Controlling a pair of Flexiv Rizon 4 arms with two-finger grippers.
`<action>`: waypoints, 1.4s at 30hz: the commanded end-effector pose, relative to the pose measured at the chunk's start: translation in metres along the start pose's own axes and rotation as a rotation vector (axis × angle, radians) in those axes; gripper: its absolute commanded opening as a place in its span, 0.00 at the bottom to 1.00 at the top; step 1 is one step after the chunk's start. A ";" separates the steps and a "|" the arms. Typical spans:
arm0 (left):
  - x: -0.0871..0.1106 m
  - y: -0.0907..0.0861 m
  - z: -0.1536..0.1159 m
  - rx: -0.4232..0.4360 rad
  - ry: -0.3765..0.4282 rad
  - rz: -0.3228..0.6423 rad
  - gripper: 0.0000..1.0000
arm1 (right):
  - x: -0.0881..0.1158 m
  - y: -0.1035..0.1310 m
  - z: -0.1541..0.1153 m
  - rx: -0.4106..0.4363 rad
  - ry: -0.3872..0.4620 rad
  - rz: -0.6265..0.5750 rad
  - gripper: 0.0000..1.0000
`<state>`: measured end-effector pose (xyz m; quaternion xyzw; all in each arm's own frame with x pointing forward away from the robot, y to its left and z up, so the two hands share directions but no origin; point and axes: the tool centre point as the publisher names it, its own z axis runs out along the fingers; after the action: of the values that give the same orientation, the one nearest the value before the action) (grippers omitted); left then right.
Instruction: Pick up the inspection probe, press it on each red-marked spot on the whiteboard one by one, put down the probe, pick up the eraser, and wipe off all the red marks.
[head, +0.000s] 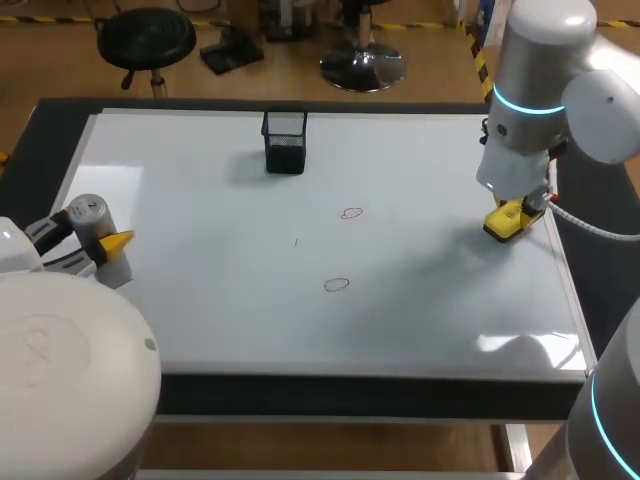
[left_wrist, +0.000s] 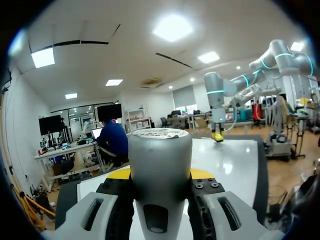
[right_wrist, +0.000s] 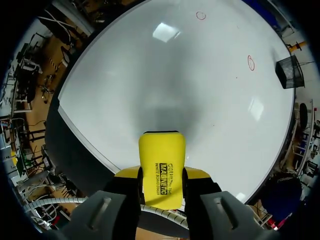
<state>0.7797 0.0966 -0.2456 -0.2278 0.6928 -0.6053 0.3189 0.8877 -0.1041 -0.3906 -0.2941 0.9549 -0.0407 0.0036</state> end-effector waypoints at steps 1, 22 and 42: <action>0.008 -0.005 0.018 -0.002 0.059 0.001 0.00 | 0.001 0.000 -0.001 0.002 0.000 -0.001 0.00; 0.075 -0.070 0.192 0.143 0.549 0.086 0.00 | 0.001 0.000 -0.001 0.002 0.000 -0.001 0.00; 0.149 -0.088 0.304 0.194 0.854 0.080 0.00 | 0.001 0.000 -0.001 0.002 0.000 -0.001 0.00</action>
<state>0.8765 -0.1976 -0.1988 0.0592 0.7077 -0.6978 0.0931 0.8873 -0.1045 -0.3904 -0.2942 0.9549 -0.0402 0.0044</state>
